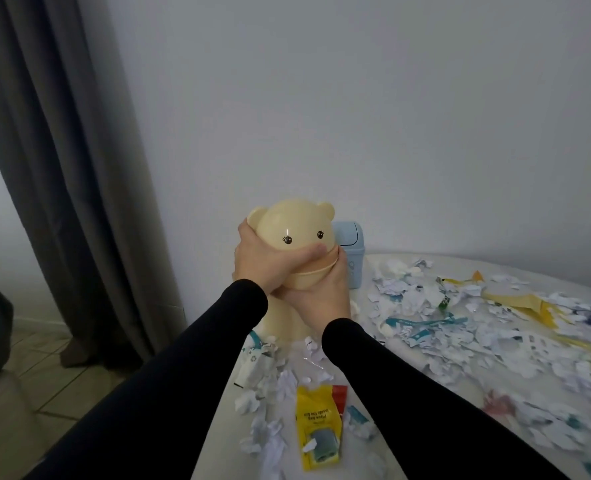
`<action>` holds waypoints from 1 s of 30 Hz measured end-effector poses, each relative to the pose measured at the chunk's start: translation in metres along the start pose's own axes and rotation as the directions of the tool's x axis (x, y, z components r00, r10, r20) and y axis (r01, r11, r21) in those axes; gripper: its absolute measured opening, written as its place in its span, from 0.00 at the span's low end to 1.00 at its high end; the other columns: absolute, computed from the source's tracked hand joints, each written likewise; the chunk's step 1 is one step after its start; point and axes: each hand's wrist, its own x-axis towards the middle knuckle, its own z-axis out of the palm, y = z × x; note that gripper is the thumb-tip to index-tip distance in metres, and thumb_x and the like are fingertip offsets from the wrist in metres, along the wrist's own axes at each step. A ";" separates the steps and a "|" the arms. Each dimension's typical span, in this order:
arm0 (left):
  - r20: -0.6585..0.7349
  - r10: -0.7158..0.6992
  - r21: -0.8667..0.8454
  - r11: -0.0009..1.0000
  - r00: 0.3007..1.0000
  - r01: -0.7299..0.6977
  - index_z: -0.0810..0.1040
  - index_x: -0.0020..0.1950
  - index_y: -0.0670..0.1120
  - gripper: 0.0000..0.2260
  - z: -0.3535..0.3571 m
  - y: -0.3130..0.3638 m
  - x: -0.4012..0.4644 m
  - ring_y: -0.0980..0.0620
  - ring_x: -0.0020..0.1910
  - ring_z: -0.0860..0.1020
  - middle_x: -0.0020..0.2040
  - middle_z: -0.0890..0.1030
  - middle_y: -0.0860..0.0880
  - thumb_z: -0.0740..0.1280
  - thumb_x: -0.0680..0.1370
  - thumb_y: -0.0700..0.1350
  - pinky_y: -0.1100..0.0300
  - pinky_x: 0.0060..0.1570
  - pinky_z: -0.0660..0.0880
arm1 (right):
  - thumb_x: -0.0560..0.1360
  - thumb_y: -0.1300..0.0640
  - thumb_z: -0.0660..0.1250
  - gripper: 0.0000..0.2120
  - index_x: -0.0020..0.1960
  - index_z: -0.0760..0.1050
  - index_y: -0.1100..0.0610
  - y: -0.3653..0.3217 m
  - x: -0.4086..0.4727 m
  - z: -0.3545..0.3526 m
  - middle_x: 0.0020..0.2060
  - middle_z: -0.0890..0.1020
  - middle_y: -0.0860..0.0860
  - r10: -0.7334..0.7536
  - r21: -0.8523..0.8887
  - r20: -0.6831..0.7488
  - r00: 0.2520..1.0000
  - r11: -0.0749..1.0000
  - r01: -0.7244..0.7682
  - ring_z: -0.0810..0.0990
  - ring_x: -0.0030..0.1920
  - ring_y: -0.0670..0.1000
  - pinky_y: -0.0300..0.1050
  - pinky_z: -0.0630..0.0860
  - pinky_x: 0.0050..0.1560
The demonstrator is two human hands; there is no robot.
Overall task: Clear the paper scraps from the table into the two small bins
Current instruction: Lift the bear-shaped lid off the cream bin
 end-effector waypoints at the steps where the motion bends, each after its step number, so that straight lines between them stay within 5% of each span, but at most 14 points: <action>1: -0.012 -0.004 -0.007 1.000 1.000 0.004 0.59 0.67 0.56 0.55 0.001 0.001 -0.001 0.50 0.56 0.76 0.58 0.74 0.54 0.78 0.45 0.66 0.49 0.57 0.75 | 0.46 0.40 0.81 0.65 0.74 0.47 0.43 0.000 0.000 -0.001 0.64 0.67 0.43 0.005 -0.010 0.005 1.000 1.000 -0.005 0.70 0.66 0.48 0.50 0.72 0.64; 19: -0.091 0.003 -0.025 1.000 0.996 -0.005 0.61 0.65 0.52 0.52 0.001 0.017 0.000 0.49 0.57 0.75 0.55 0.74 0.55 0.77 0.46 0.66 0.48 0.60 0.73 | 0.43 0.37 0.80 0.61 0.68 0.50 0.36 0.001 0.002 0.001 0.62 0.70 0.42 0.018 0.052 0.015 1.000 0.998 -0.019 0.73 0.62 0.47 0.52 0.76 0.60; 25: -0.152 0.007 -0.126 0.992 0.988 -0.026 0.59 0.64 0.55 0.48 0.002 0.021 -0.004 0.48 0.59 0.73 0.49 0.70 0.62 0.77 0.50 0.65 0.47 0.63 0.70 | 0.42 0.36 0.80 0.59 0.65 0.52 0.36 0.003 0.003 0.005 0.59 0.73 0.41 0.020 0.065 -0.013 1.000 0.998 -0.019 0.75 0.59 0.47 0.52 0.77 0.57; 30: -0.341 -0.085 -0.336 0.941 0.936 -0.036 0.60 0.64 0.56 0.48 -0.017 0.013 -0.018 0.47 0.60 0.72 0.50 0.70 0.63 0.79 0.50 0.63 0.49 0.61 0.73 | 0.43 0.36 0.81 0.63 0.70 0.51 0.41 0.004 0.005 0.002 0.62 0.72 0.43 0.010 0.052 -0.004 1.000 0.999 -0.010 0.73 0.62 0.49 0.53 0.75 0.61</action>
